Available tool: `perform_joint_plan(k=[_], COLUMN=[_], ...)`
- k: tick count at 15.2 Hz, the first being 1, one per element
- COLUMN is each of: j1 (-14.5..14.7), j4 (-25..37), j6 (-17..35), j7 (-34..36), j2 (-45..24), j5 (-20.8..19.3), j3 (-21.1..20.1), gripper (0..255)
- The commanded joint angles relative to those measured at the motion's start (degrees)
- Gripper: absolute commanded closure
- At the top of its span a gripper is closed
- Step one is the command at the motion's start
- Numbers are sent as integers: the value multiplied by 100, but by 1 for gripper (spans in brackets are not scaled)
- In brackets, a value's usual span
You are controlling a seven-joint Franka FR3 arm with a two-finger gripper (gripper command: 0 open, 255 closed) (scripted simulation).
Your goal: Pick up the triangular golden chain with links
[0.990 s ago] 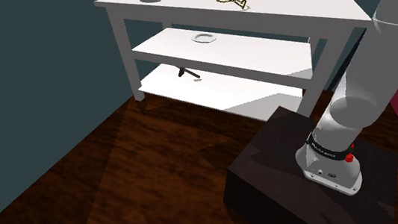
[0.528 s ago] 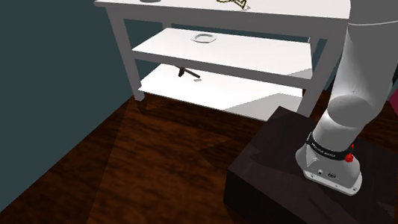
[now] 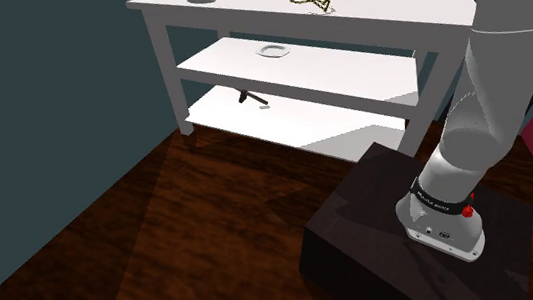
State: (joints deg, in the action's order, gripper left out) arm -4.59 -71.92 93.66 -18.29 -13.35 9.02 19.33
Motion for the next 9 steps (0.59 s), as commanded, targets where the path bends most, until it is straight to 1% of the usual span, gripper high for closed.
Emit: perform_joint_plan(k=[1,8,9], j1=[1,3,-12], j4=[-7,-18,118], j6=[8,7,-90], j7=[1,2,3], j2=[0,13,-28], j5=[0,-4,10], j3=[-1,0,2], gripper=[255,255,255])
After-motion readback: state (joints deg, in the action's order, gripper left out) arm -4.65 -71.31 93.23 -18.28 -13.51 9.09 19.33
